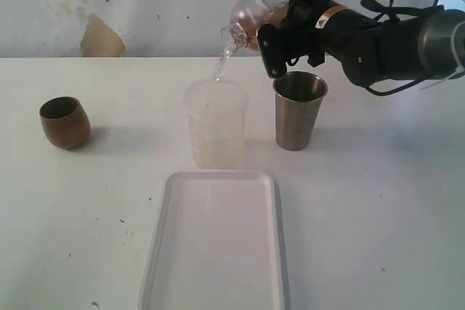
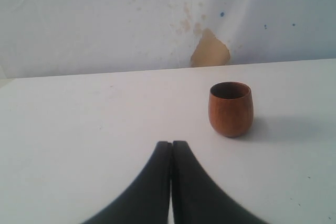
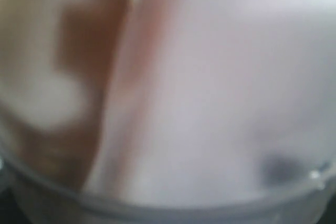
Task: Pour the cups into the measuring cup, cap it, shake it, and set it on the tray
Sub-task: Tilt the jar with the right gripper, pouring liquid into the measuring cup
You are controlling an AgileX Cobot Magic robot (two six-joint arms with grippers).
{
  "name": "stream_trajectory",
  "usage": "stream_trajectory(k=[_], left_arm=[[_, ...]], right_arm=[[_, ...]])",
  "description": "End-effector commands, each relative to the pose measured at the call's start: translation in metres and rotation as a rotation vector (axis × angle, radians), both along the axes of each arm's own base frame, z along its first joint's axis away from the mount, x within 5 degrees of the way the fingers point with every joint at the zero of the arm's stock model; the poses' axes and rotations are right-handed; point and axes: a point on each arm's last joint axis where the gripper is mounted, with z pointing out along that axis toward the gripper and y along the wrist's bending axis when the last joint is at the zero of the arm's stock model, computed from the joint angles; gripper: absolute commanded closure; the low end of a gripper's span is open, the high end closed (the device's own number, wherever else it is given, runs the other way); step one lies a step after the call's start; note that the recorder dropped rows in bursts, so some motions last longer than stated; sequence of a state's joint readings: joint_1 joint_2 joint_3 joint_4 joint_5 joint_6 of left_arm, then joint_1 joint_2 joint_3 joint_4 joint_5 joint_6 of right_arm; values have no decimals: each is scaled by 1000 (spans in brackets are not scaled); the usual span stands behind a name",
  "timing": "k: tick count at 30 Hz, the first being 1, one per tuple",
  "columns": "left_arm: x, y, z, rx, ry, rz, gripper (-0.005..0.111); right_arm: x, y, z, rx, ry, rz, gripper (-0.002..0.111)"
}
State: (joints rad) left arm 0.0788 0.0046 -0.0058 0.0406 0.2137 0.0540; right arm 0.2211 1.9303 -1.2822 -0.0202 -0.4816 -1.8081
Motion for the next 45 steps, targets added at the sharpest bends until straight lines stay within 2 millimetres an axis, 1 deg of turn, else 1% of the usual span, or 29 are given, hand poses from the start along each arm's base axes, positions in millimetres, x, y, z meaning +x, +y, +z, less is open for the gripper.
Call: stream_trajectory(k=[1, 45], left_arm=[[0, 0, -1, -7, -11, -2, 106], [0, 0, -1, -7, -11, -2, 106]], right_arm=[[-2, 2, 14, 16, -88, 6, 108], [-2, 2, 15, -1, -103, 8, 108]])
